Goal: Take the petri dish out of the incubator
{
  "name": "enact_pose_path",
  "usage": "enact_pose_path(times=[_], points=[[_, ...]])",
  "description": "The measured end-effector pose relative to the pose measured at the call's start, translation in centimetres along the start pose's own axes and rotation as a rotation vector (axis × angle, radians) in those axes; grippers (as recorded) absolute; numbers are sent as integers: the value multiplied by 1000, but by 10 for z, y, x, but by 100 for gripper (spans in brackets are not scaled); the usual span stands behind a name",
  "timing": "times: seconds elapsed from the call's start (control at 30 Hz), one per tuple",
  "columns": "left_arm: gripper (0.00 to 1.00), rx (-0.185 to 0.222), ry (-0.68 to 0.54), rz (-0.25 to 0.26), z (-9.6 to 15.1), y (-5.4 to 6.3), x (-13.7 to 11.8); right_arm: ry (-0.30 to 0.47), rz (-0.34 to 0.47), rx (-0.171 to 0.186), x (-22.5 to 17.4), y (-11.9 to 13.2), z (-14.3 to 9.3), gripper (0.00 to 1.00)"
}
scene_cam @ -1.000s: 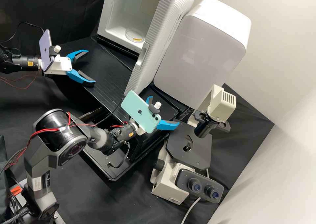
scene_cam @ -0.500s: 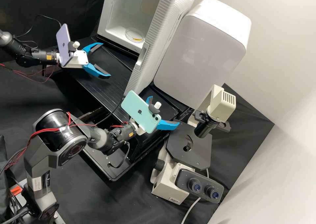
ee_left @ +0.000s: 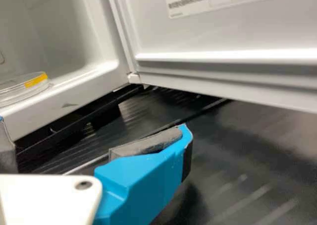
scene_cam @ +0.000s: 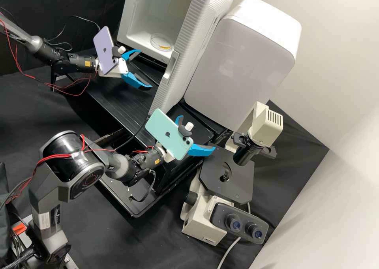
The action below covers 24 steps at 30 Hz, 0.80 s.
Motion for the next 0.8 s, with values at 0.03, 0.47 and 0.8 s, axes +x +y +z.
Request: enact_pose_path(times=[0.03,0.47,0.8], points=[[100,-7,5,2,-1,3,2,0,0,0,0,0,0,100],[100,-177,87,25,-26,21,21,0,0,0,0,0,0,100],[100,-256,100,11,-29,25,37,0,0,0,0,0,0,100]])
